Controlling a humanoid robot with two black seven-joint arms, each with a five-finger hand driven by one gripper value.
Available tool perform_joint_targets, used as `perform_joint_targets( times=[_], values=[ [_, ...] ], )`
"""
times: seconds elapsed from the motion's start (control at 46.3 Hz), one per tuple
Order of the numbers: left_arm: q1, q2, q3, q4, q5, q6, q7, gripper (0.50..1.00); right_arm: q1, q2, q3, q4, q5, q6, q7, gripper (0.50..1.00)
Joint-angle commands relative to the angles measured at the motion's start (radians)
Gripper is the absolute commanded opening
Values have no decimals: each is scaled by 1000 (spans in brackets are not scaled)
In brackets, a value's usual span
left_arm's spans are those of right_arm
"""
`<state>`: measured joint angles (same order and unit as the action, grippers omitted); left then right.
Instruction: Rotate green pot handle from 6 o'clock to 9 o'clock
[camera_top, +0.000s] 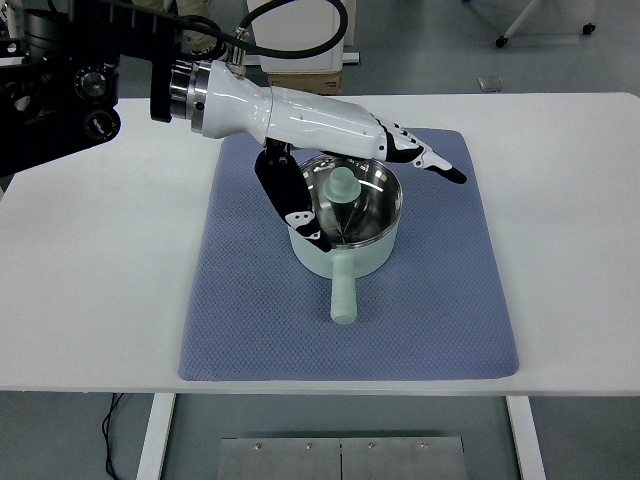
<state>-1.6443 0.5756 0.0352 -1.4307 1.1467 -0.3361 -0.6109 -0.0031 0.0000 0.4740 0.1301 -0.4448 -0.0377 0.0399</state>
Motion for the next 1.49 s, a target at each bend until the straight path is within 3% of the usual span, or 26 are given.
perform_joint_targets(
  times=[0.0, 0.648, 1.188, 1.469],
  values=[
    [0, -22, 2, -1, 34, -12, 0, 1000, 0, 0, 0, 0, 0, -1, 0, 1000],
    [-26, -86, 23, -47, 292, -162, 0, 1000, 0, 0, 0, 0, 0, -1, 0, 1000],
    [-49, -120, 158, -30, 387, -162, 0, 1000, 0, 0, 0, 0, 0, 1, 0, 1000],
    [-48, -188, 186, 26, 389, -162, 0, 1000, 0, 0, 0, 0, 0, 1, 0, 1000]
  ],
)
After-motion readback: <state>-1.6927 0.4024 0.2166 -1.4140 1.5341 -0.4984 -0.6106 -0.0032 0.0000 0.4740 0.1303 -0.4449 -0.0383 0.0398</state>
